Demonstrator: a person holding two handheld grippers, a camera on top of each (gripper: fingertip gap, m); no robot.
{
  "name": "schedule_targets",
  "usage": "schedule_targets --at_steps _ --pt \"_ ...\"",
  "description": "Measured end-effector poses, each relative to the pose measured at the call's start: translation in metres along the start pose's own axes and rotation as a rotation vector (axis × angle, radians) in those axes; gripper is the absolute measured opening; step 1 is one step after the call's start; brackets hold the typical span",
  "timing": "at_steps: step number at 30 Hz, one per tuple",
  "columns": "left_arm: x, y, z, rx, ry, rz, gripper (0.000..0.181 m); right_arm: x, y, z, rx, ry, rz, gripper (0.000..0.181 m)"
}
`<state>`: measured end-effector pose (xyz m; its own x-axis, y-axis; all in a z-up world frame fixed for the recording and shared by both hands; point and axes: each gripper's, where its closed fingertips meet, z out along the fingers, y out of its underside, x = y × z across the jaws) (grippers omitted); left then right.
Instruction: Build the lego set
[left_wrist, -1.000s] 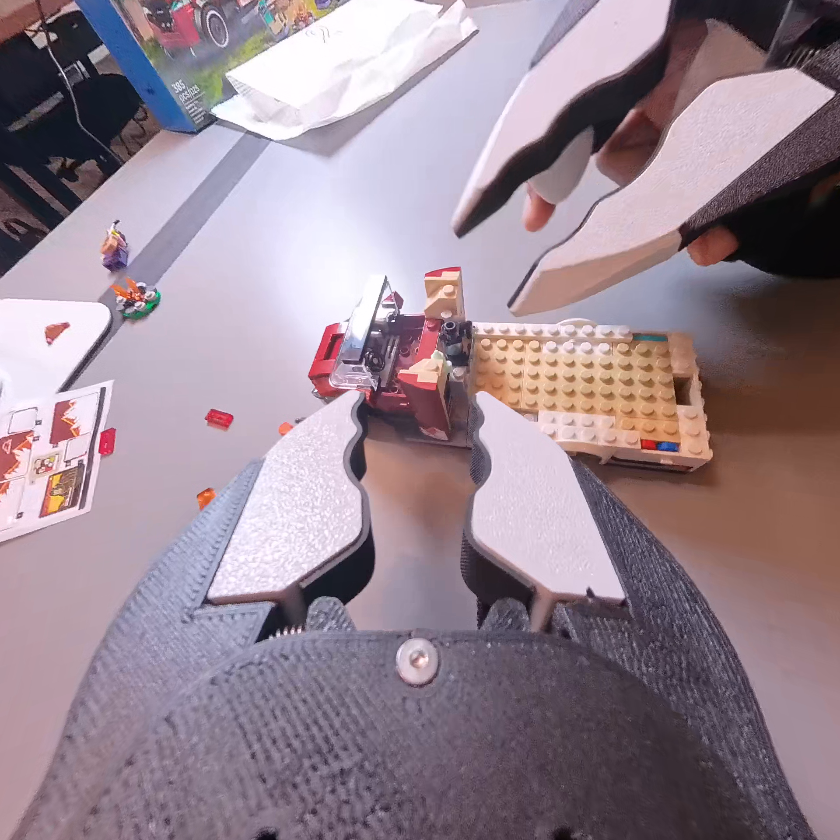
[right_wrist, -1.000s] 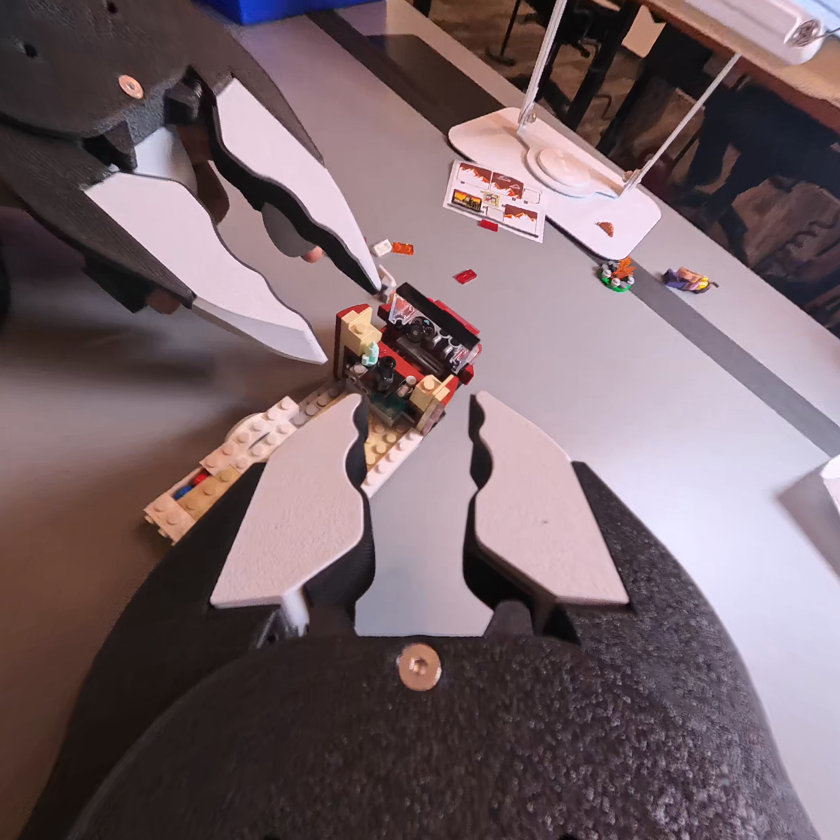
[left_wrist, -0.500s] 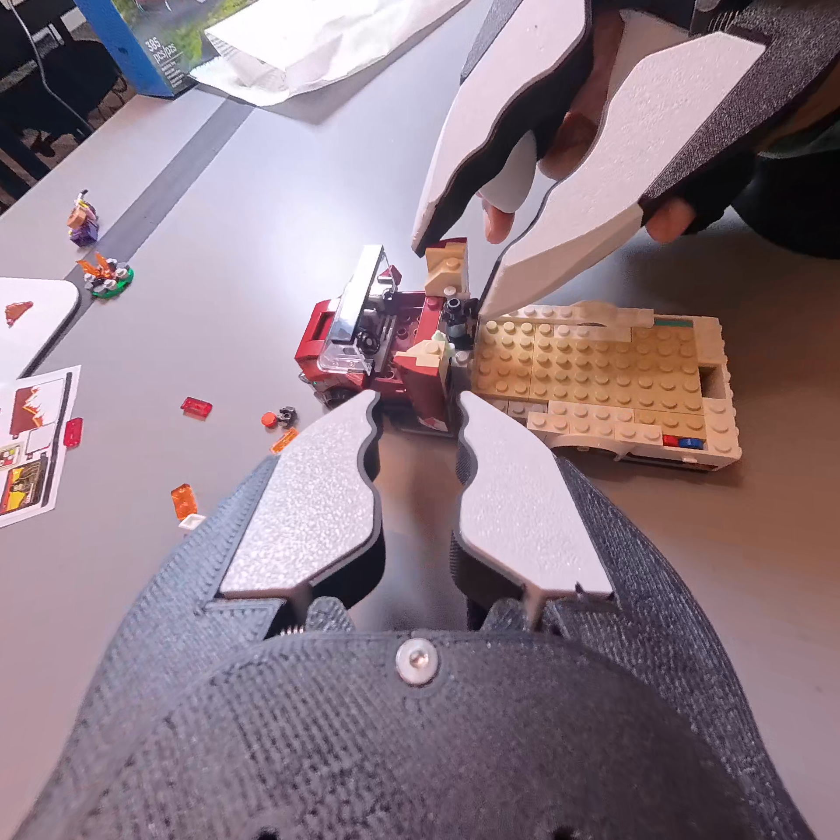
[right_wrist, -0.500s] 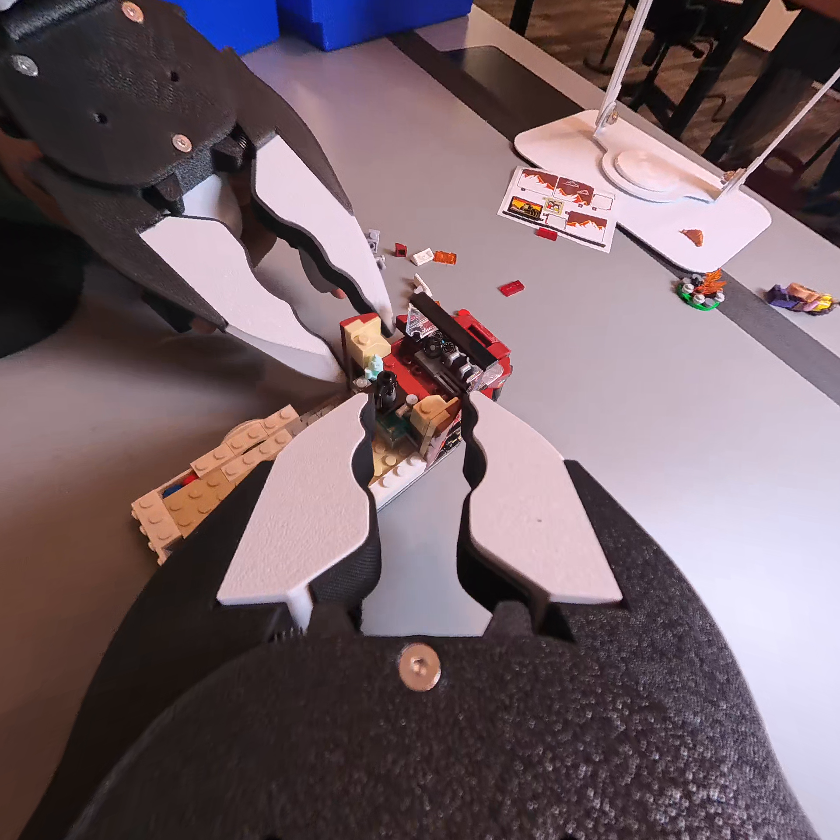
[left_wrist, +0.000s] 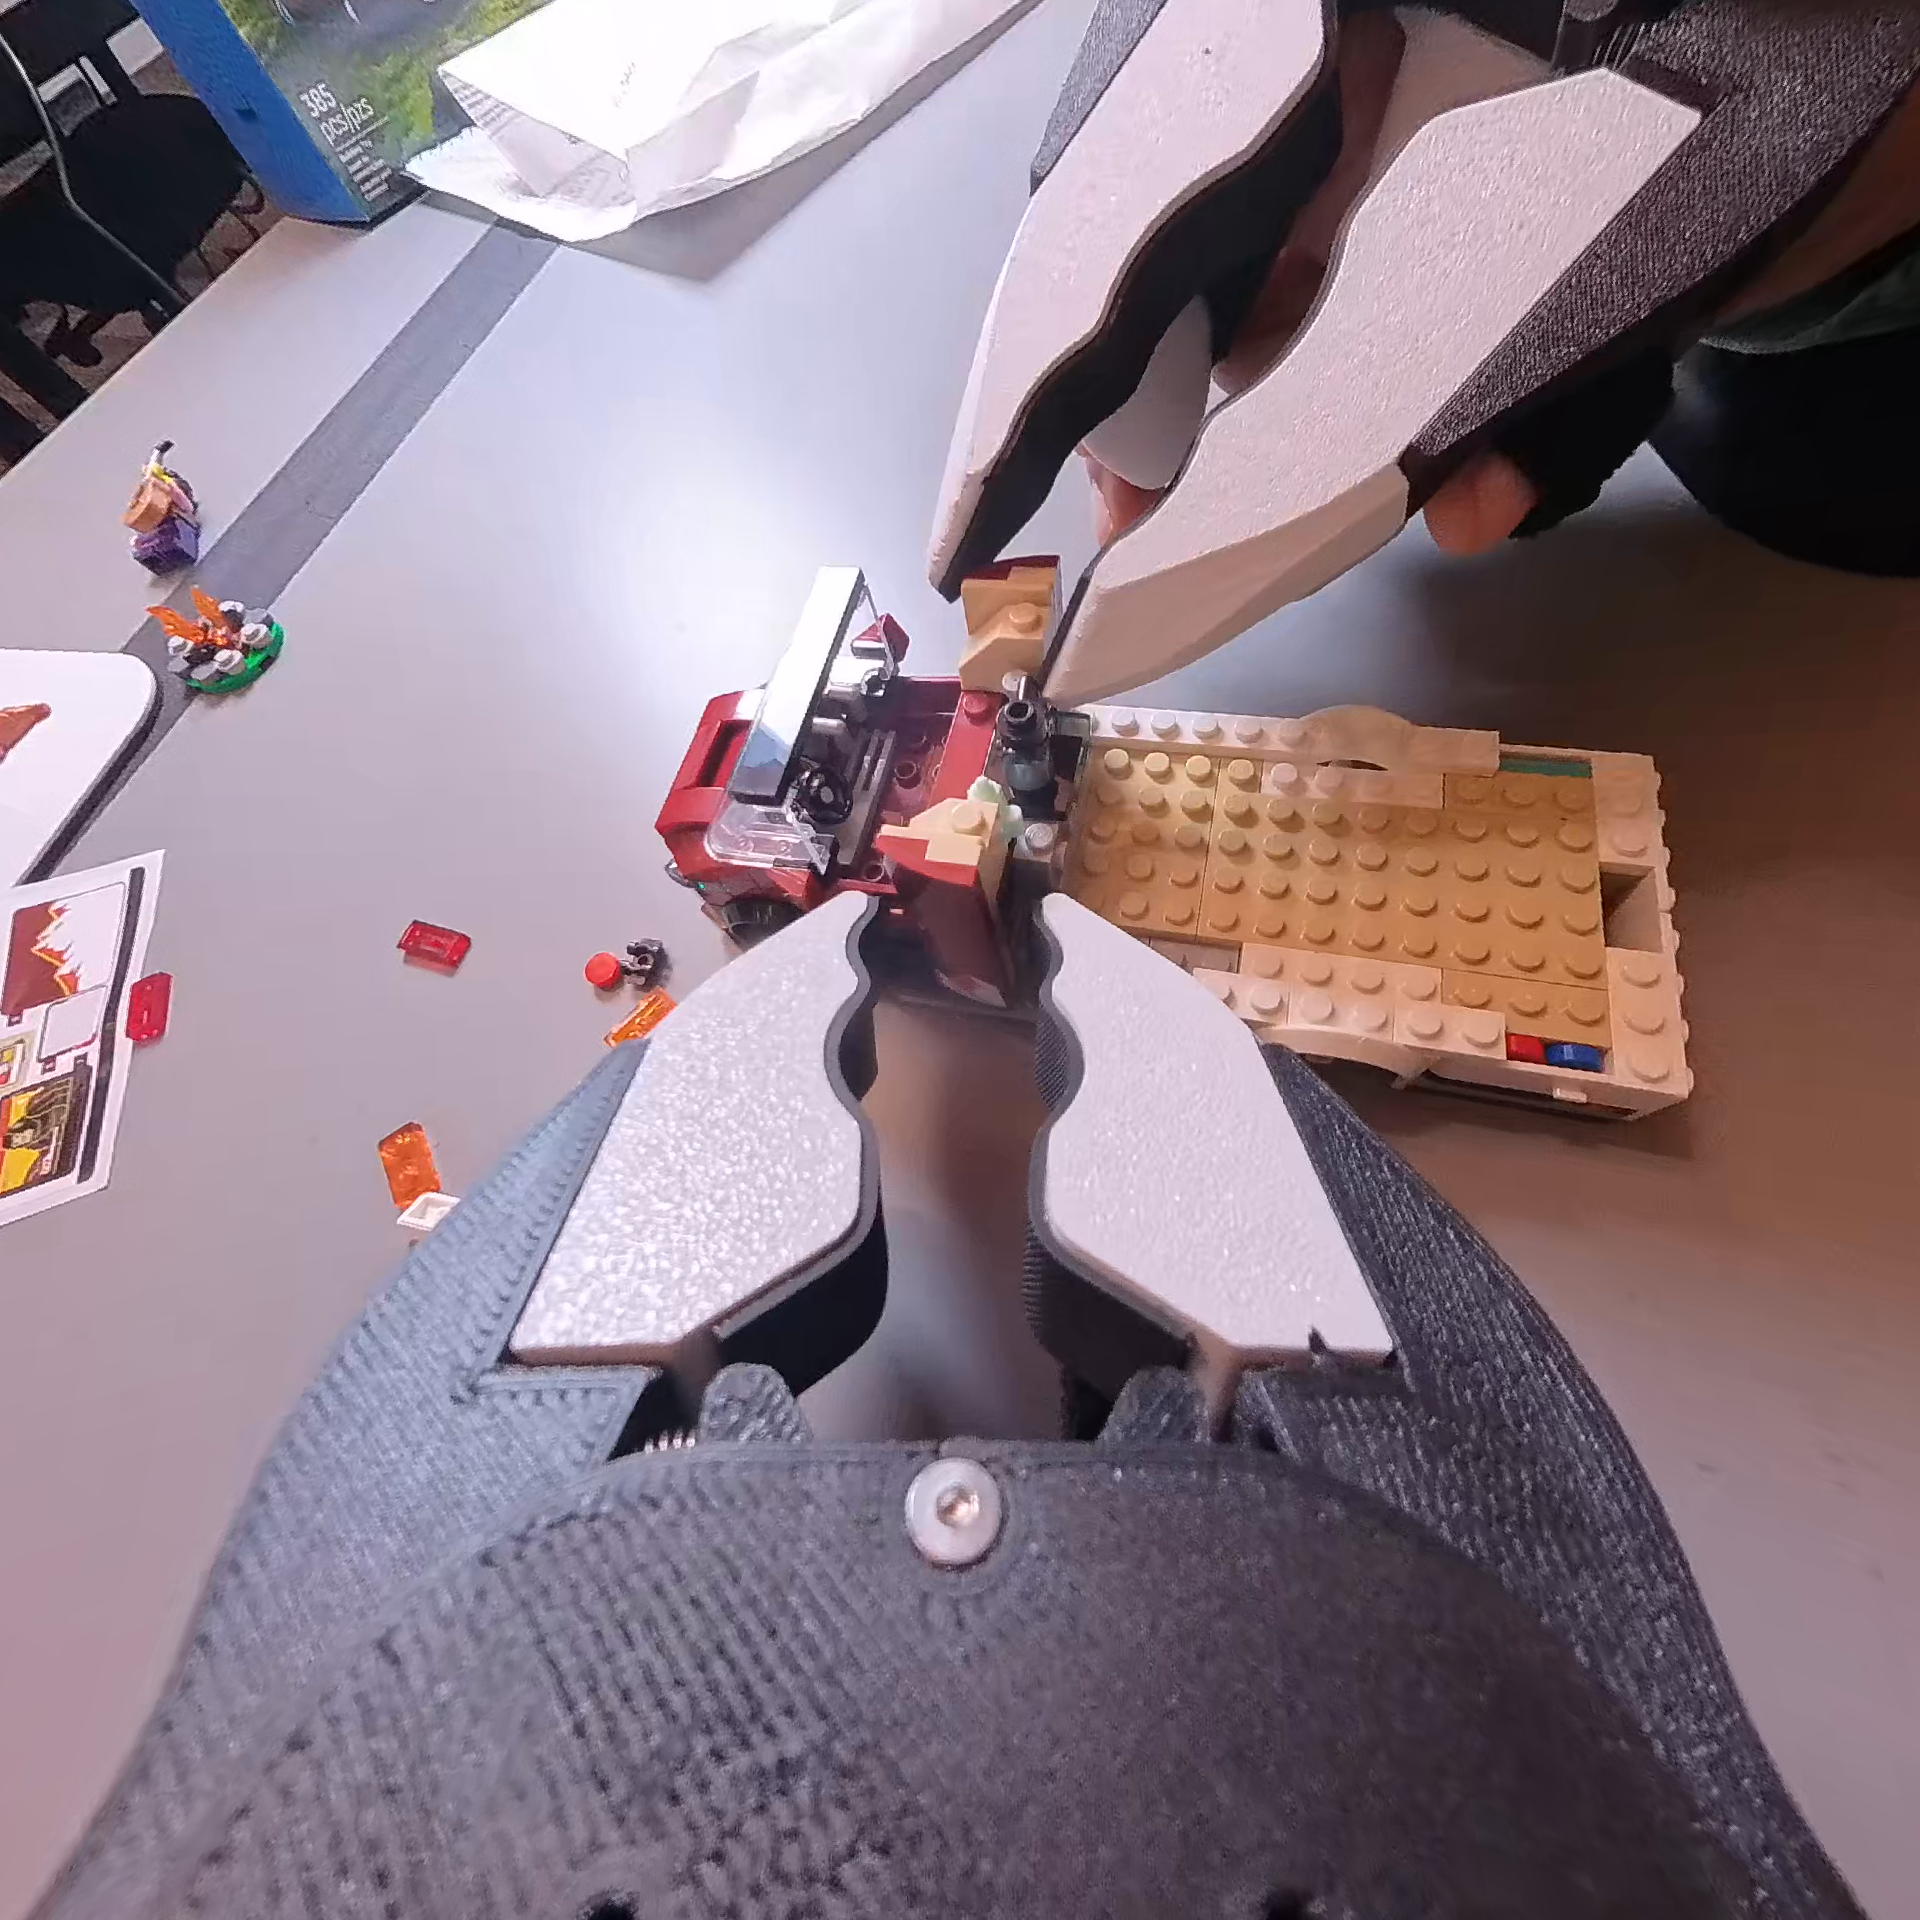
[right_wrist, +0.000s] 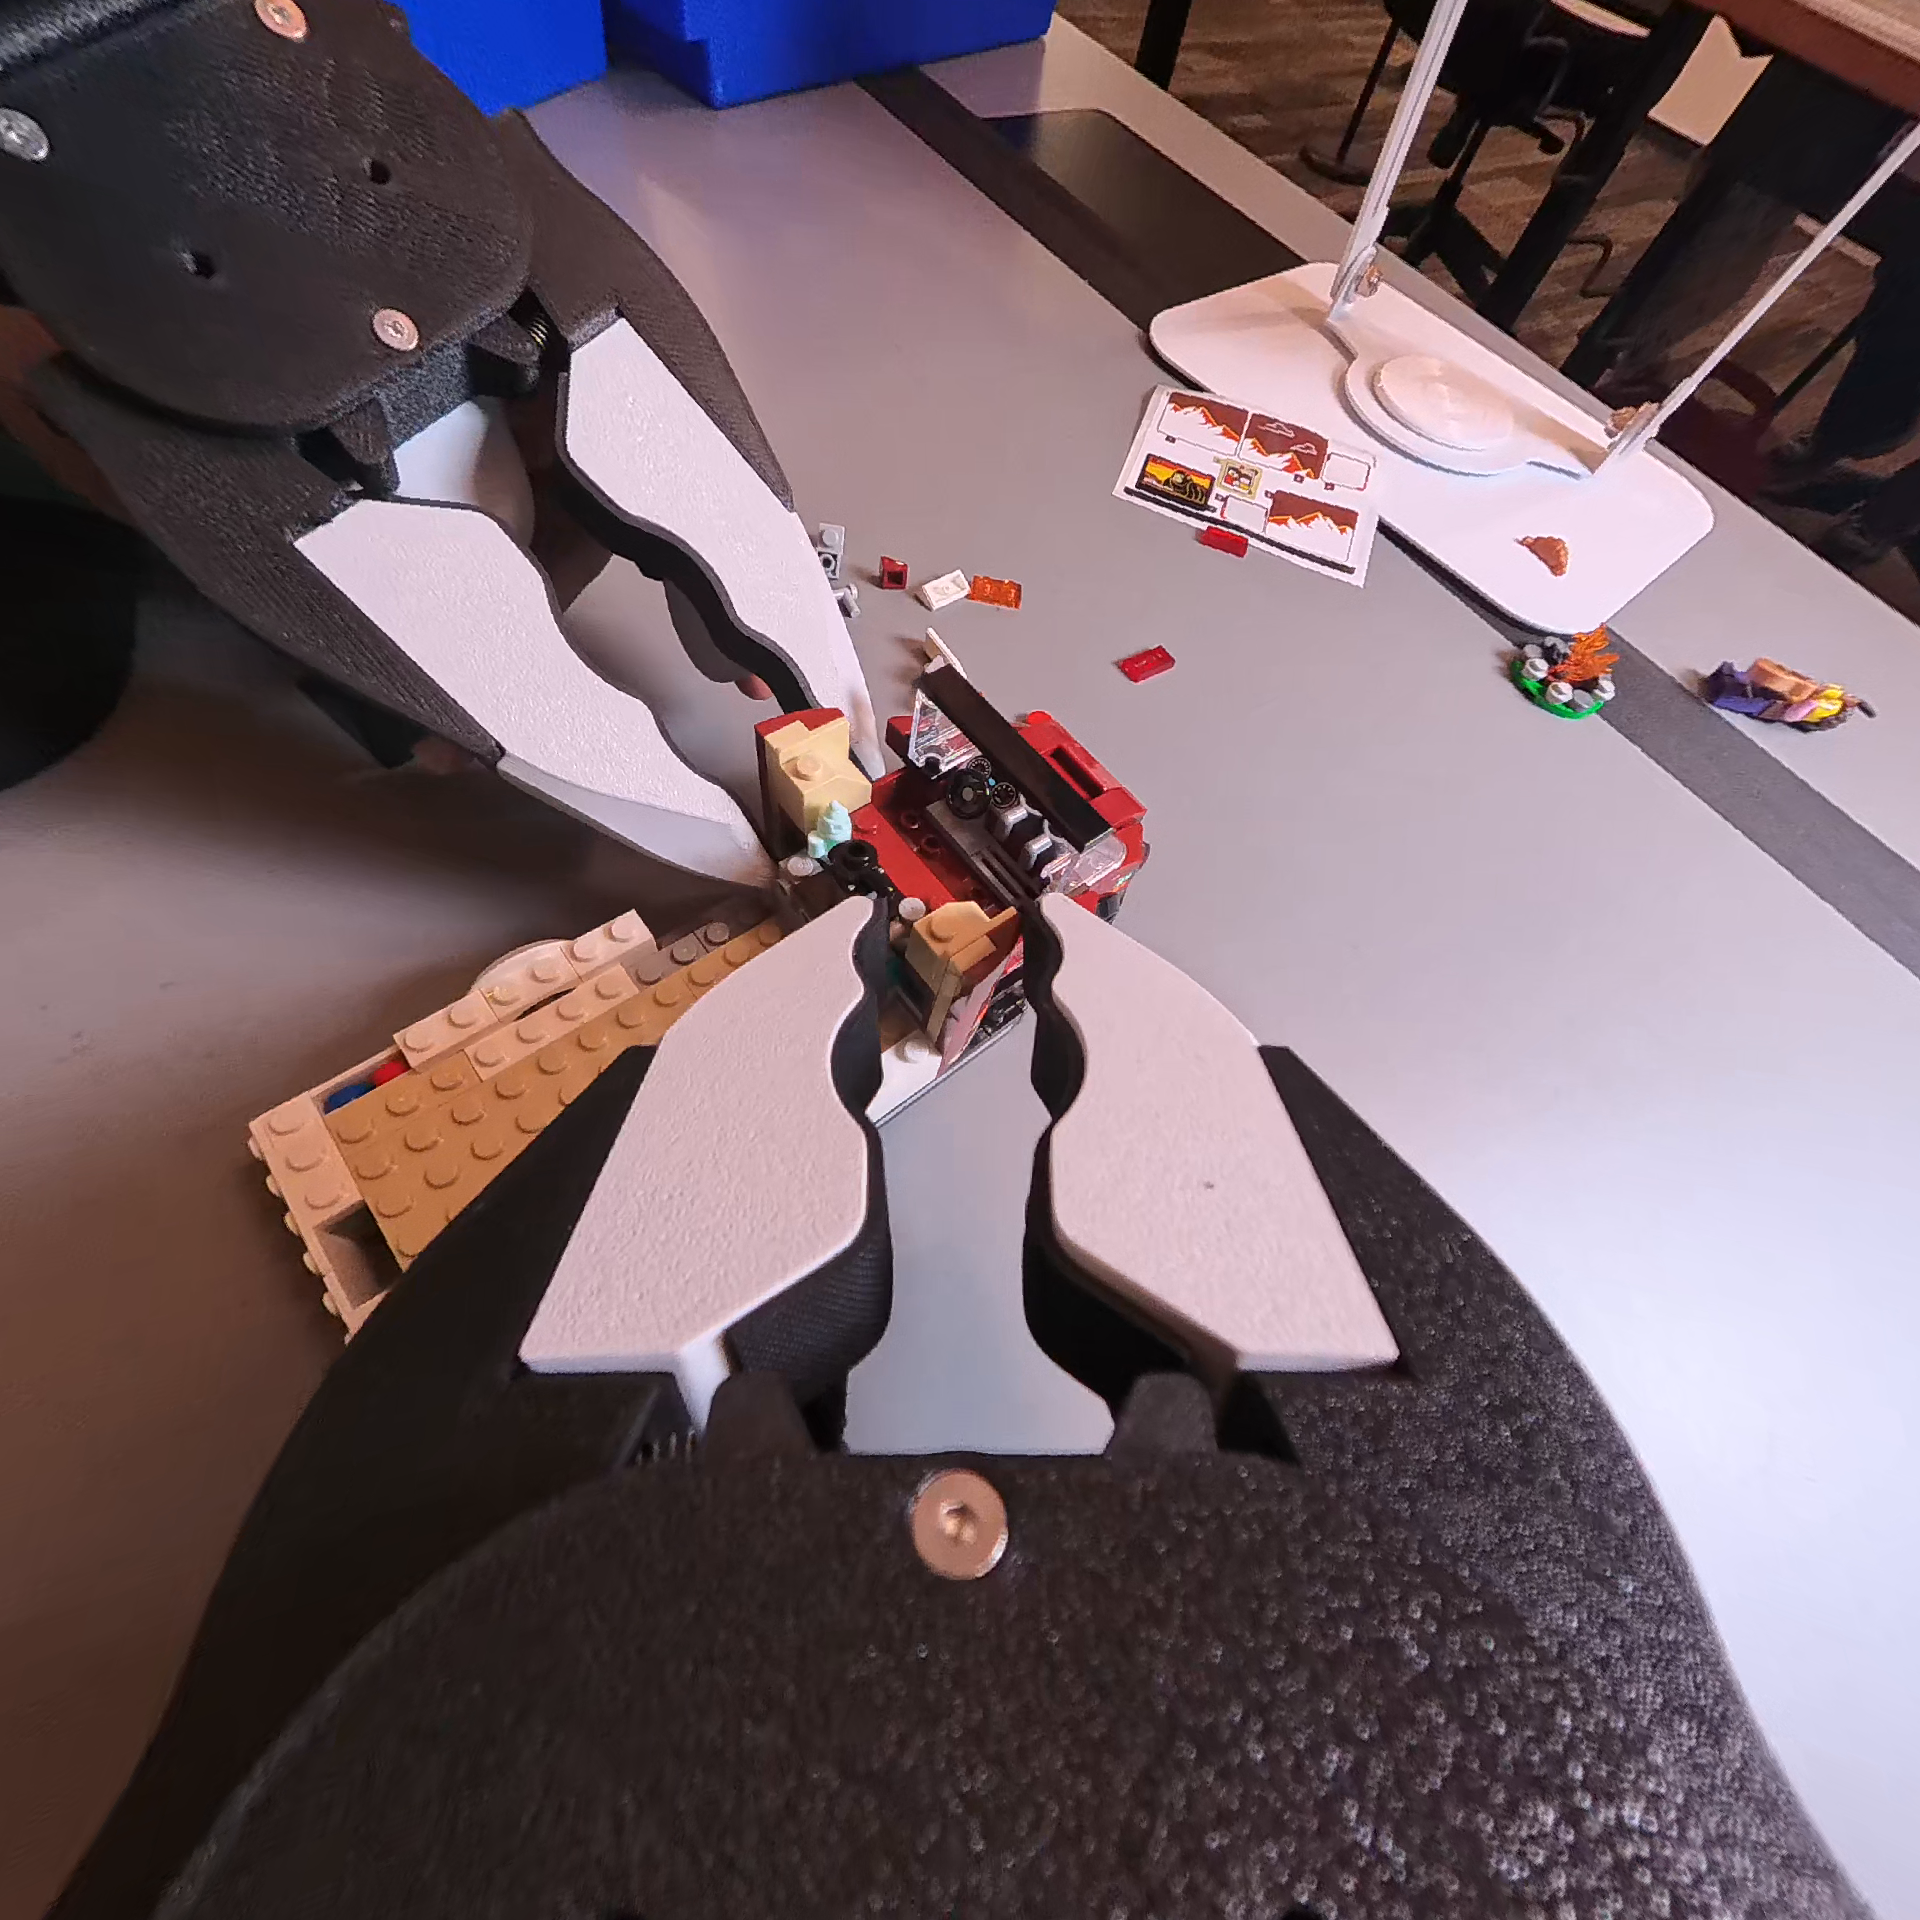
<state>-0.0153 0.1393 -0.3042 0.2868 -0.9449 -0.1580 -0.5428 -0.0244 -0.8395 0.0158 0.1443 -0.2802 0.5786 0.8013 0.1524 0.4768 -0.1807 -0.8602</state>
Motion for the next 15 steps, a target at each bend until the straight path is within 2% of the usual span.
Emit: schedule_targets --at_steps 6,10,15 --pt "0.0004 0.0003 -0.0001 0.007 0.001 0.003 0.027 -0.0009 0.0001 -0.0011 0.001 -0.008 0.009 0.025" --pt "0.0017 0.0025 0.0010 -0.001 0.003 0.015 0.029 -0.0051 -0.0016 -0.0046 0.009 -0.031 -0.017 0.034" --pt "0.0005 0.0028 0.0005 0.004 0.002 0.013 0.026 -0.0057 -0.0002 -0.0030 0.000 -0.018 -0.043 0.035"
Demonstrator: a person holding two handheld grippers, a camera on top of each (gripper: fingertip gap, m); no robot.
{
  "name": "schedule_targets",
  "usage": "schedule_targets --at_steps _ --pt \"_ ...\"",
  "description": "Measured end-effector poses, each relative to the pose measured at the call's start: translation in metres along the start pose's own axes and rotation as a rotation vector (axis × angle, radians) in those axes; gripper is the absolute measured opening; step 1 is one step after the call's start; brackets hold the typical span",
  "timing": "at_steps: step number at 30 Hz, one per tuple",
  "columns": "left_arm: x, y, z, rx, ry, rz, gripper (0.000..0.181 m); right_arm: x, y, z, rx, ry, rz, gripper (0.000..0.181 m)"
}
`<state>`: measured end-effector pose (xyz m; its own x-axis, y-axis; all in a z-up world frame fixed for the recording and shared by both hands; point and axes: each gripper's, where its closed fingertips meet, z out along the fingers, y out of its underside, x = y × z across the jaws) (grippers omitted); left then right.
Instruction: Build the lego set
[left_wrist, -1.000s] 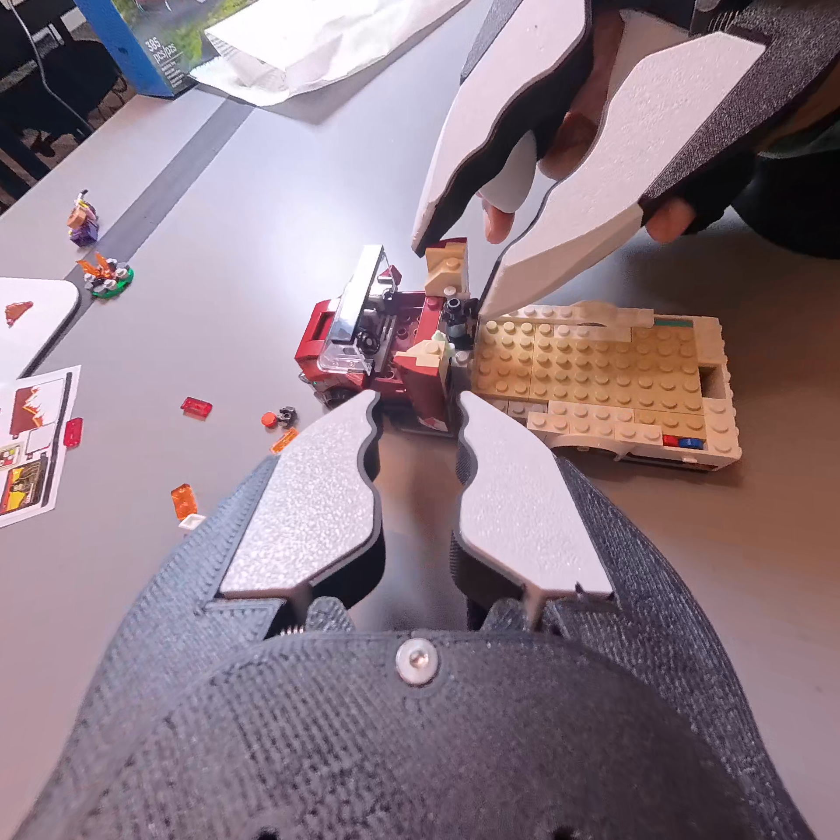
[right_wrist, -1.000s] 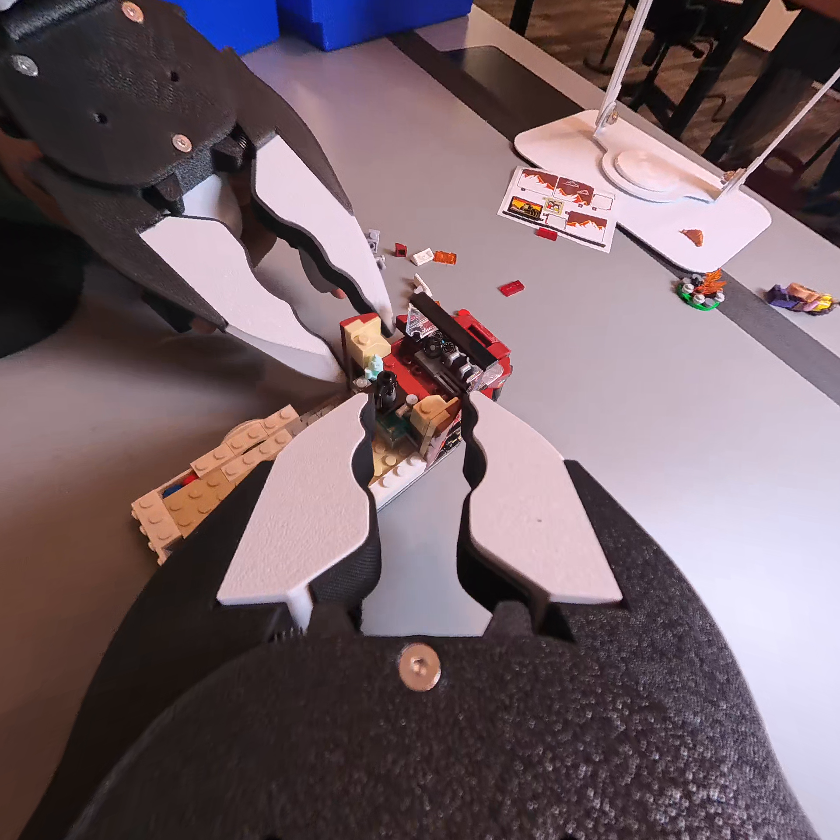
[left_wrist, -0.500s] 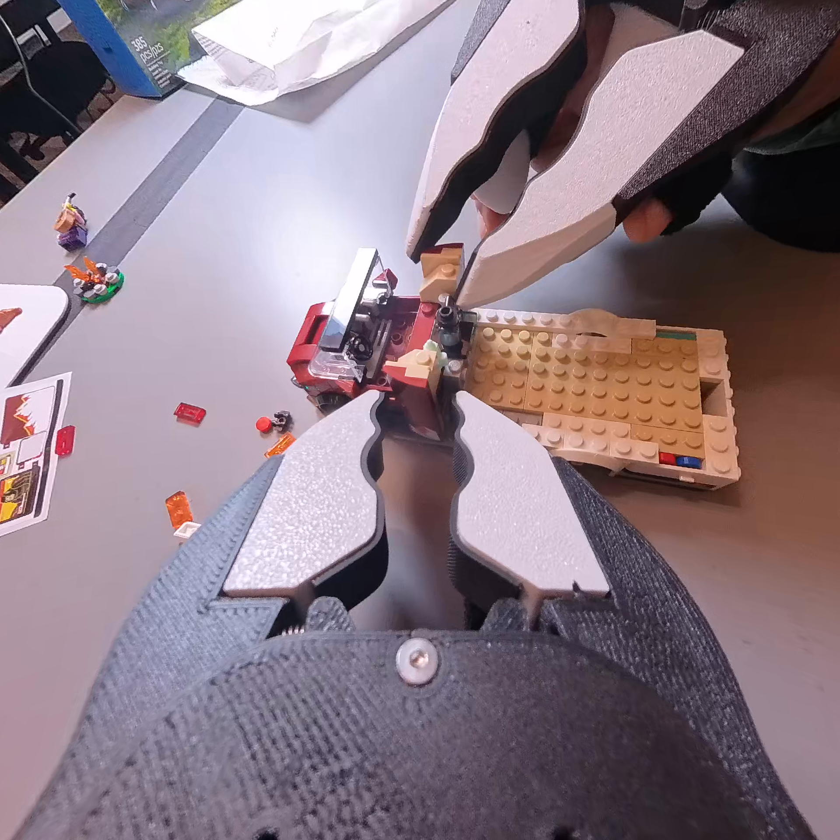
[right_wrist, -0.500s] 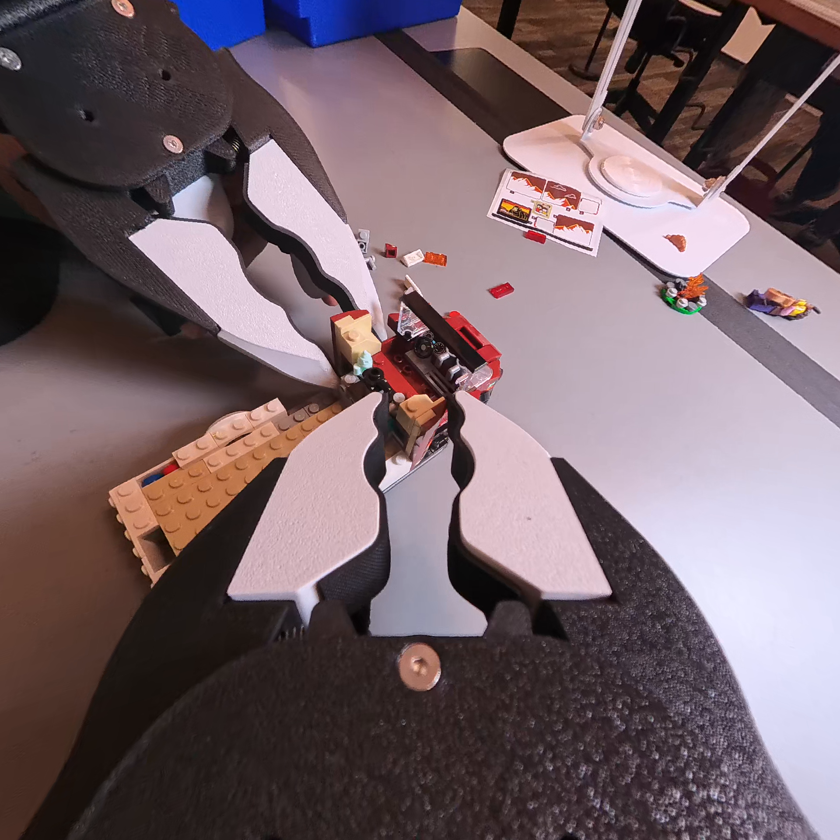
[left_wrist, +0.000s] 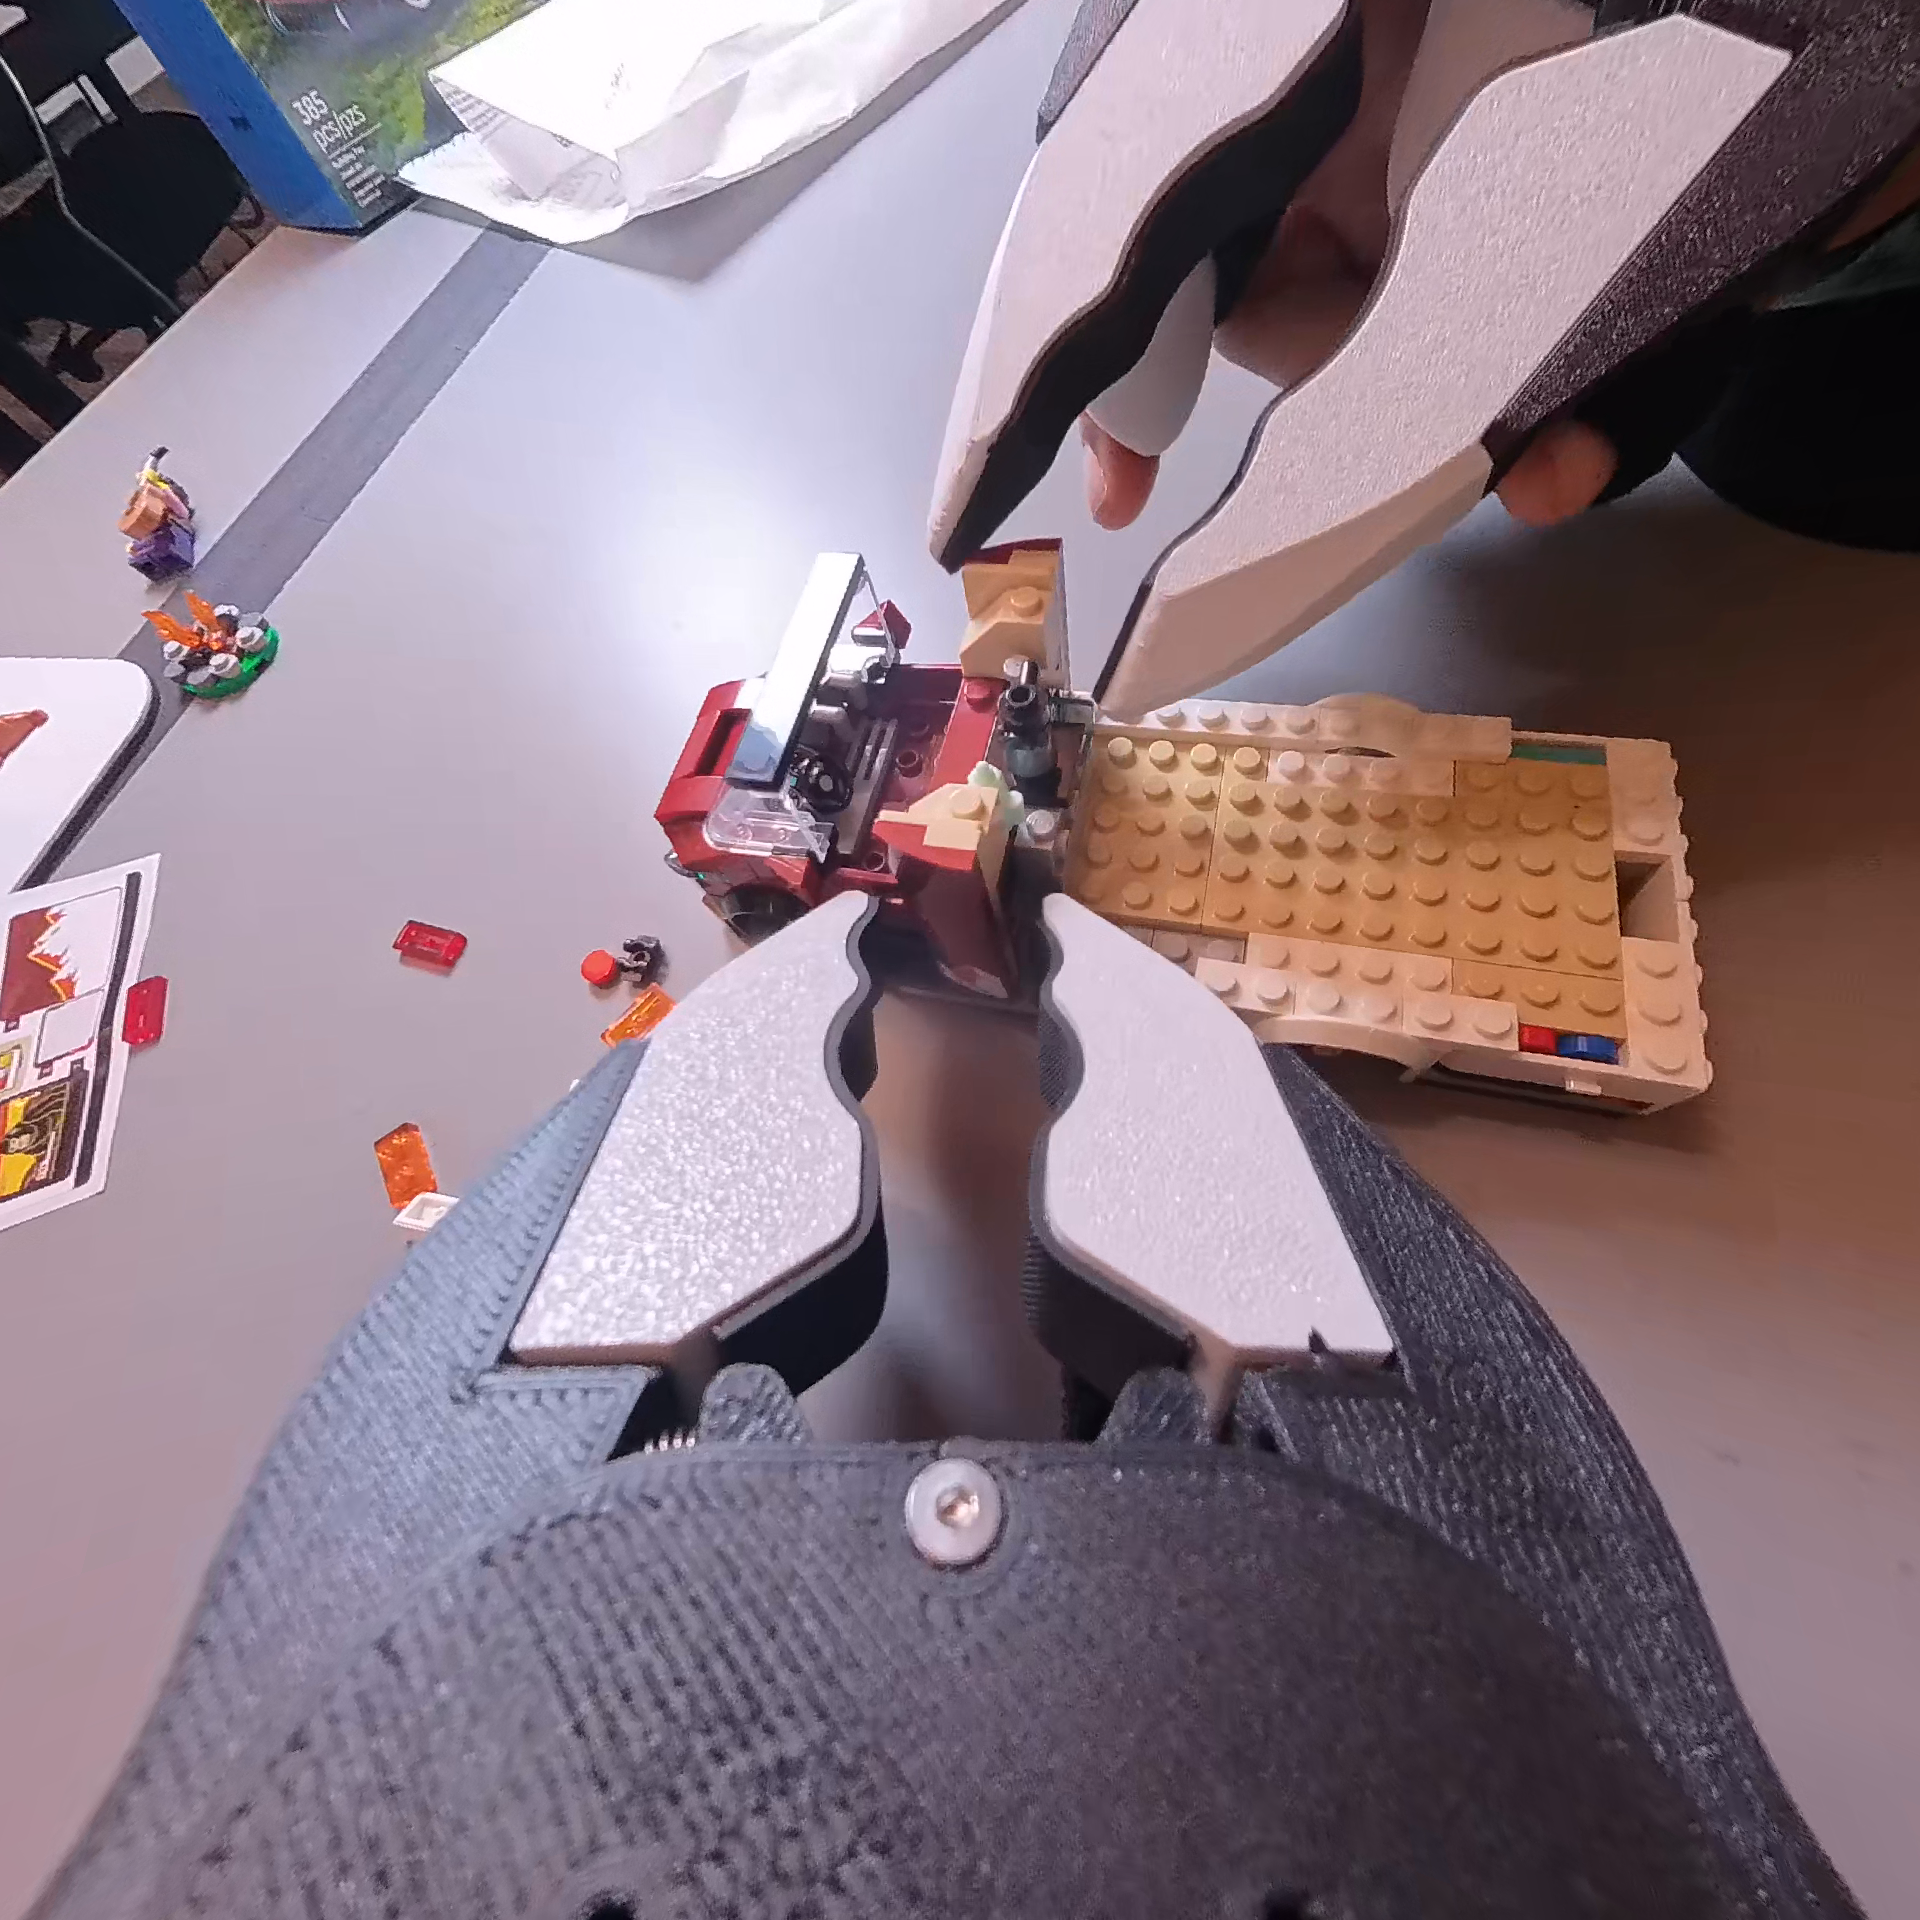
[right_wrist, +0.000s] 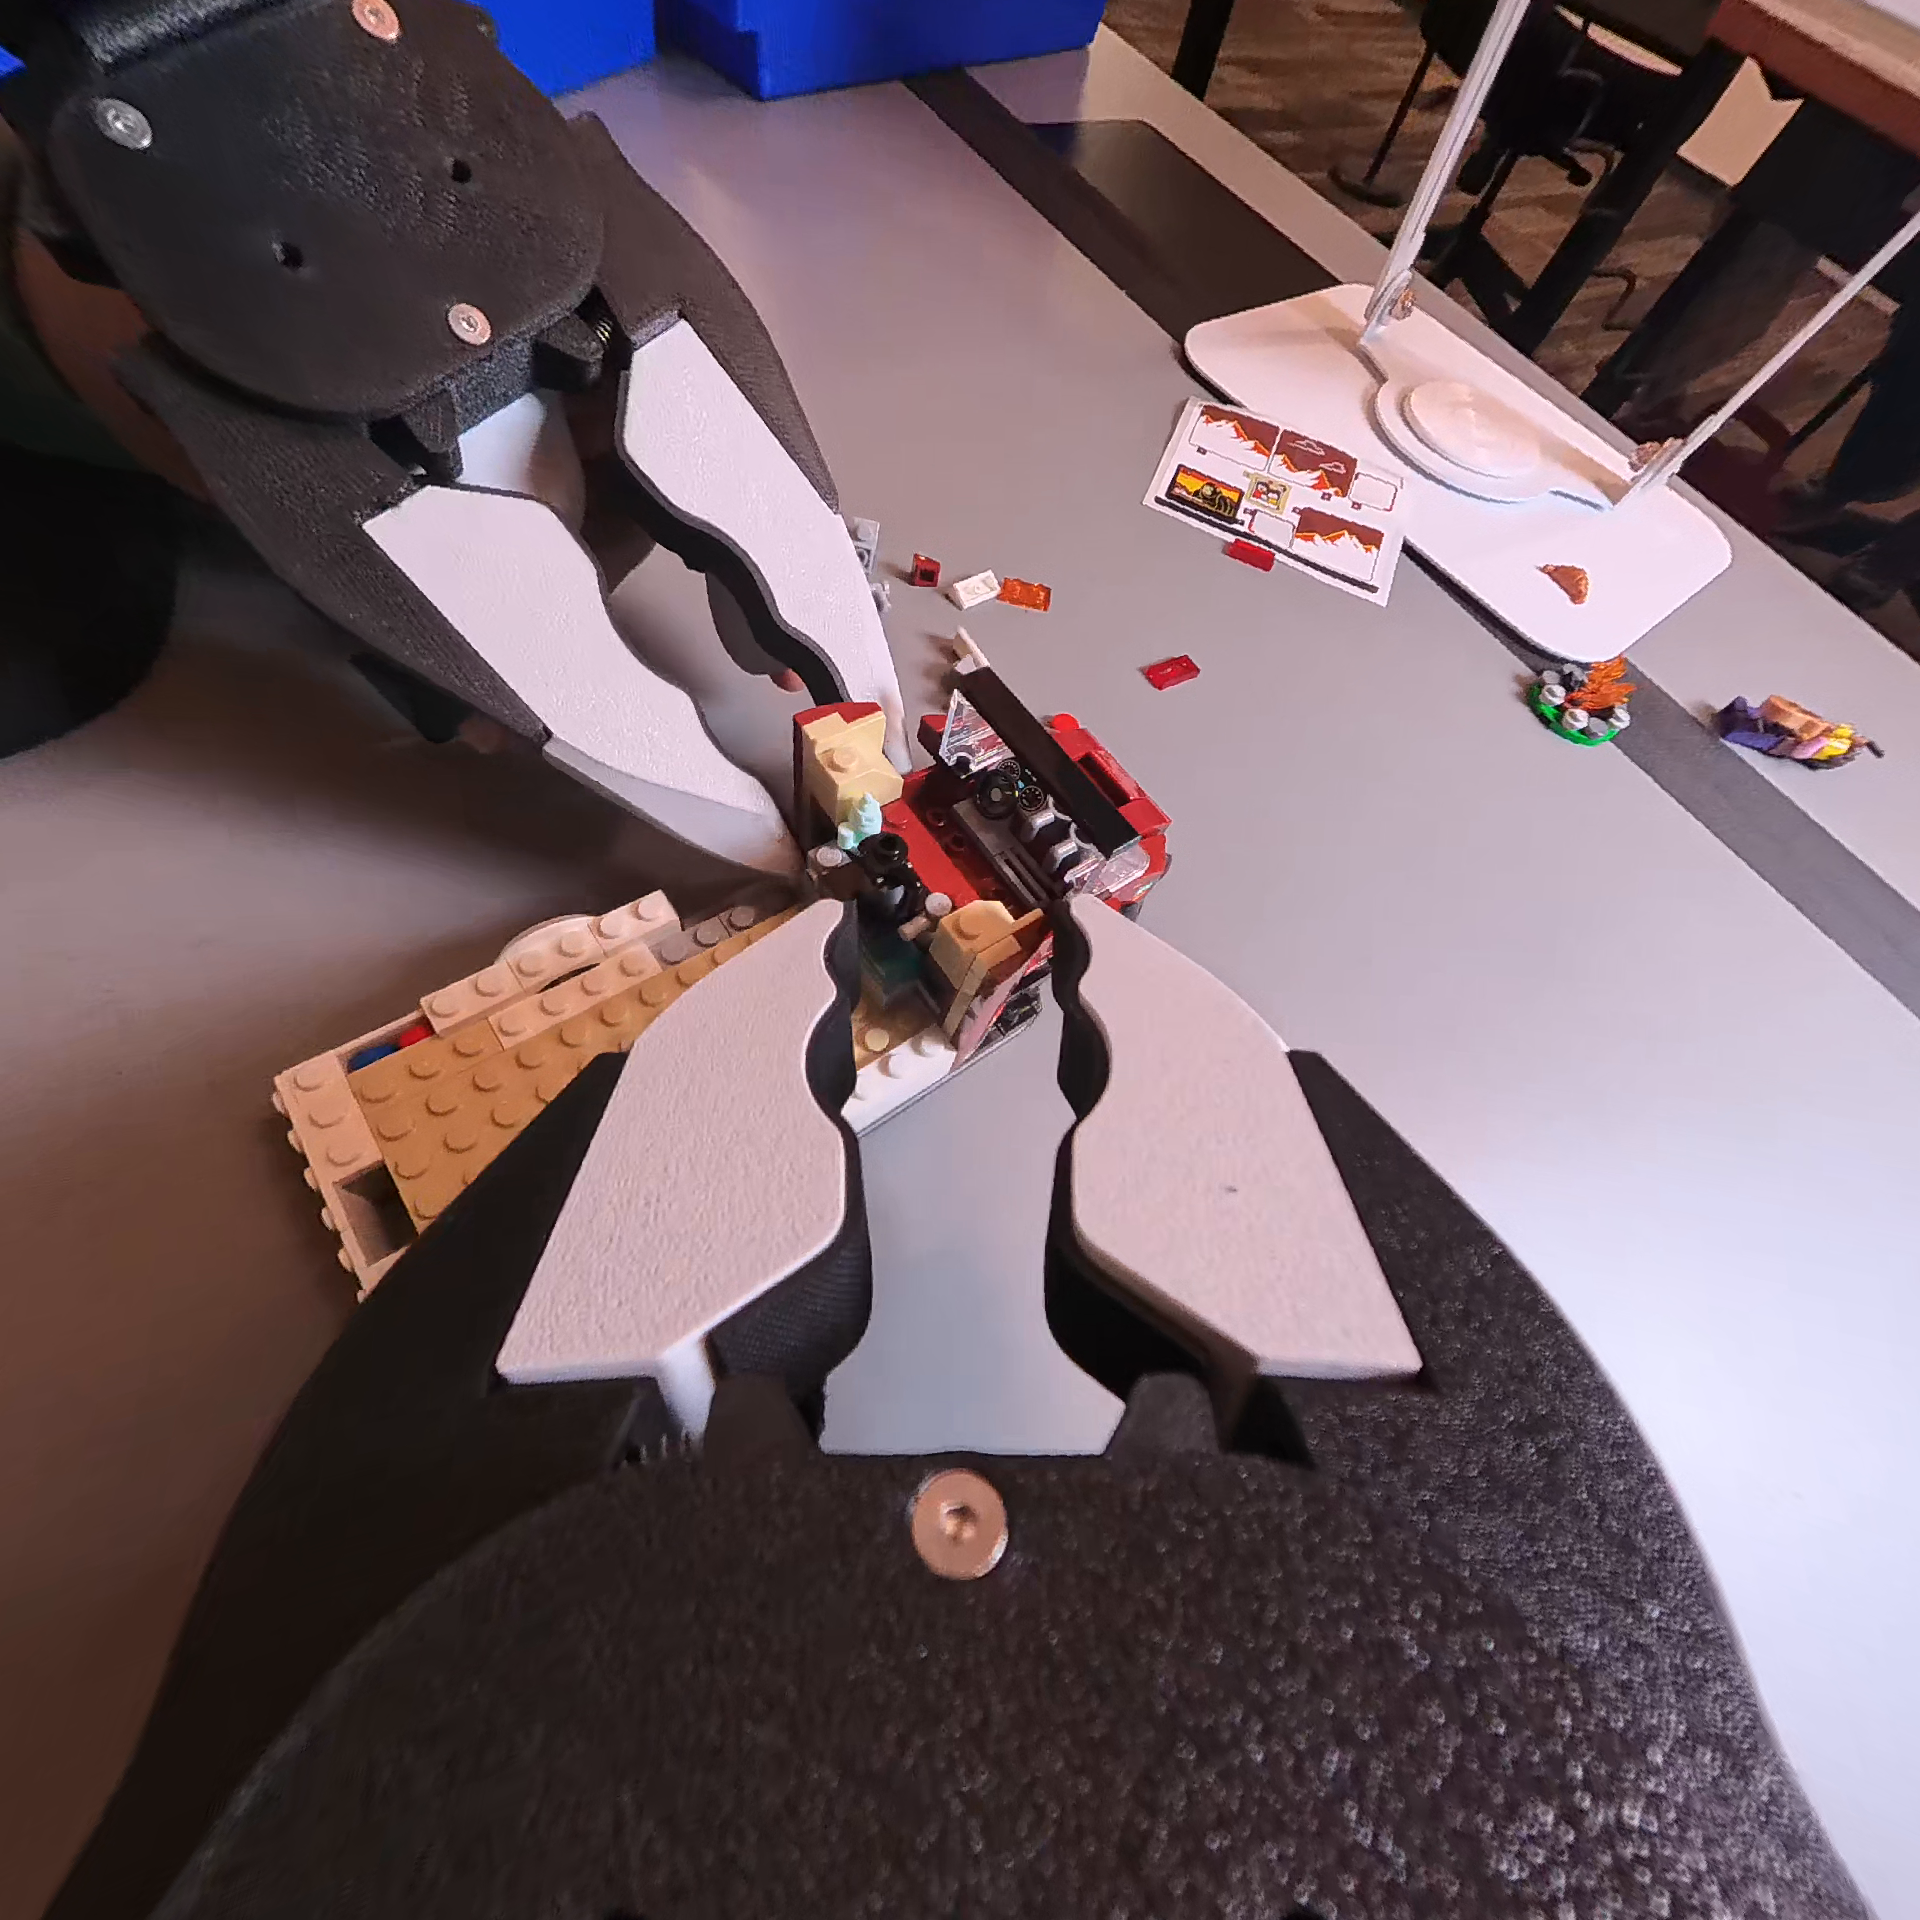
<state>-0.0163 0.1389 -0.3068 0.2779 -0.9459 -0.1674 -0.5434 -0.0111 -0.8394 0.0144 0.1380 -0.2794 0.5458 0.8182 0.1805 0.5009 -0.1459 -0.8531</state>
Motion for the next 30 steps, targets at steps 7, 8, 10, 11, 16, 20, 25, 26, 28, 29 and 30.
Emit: schedule_targets --at_steps 7,8,10,11,16,20,25,26,28,29,30 --pt "-0.001 0.000 0.000 0.009 0.006 -0.021 0.024 0.001 0.003 0.003 -0.007 0.003 0.009 0.035" --pt "-0.001 0.000 0.000 0.010 0.006 -0.022 0.024 0.001 0.003 0.003 -0.011 0.005 0.004 0.035" --pt "-0.001 0.000 0.000 0.010 0.005 -0.021 0.024 0.000 0.004 0.003 -0.012 0.005 0.009 0.035" --pt "-0.001 0.000 0.000 0.011 0.005 -0.020 0.024 0.000 0.004 0.003 -0.008 0.003 0.016 0.035" --pt "-0.003 0.001 0.000 0.014 0.001 -0.025 0.023 0.000 0.004 0.003 0.003 0.000 0.038 0.033" --pt "-0.008 0.002 -0.001 0.010 -0.025 -0.030 0.021 -0.002 0.003 0.002 0.012 -0.004 0.037 0.032" --pt "-0.014 0.003 -0.001 0.005 -0.055 -0.038 0.020 -0.004 0.005 0.001 0.012 -0.013 0.031 0.031" --pt "-0.015 0.004 -0.001 0.004 -0.059 -0.040 0.020 -0.005 0.006 0.001 0.009 -0.016 0.034 0.031" --pt "-0.016 0.004 -0.001 0.002 -0.067 -0.046 0.020 -0.007 0.007 0.001 0.012 -0.019 0.038 0.032" --pt "-0.017 0.004 -0.001 0.000 -0.072 -0.045 0.020 -0.007 0.007 0.001 0.013 -0.020 0.037 0.031" --pt "-0.019 0.005 -0.001 -0.003 -0.081 -0.039 0.020 -0.008 0.007 0.001 0.013 -0.023 0.035 0.031"
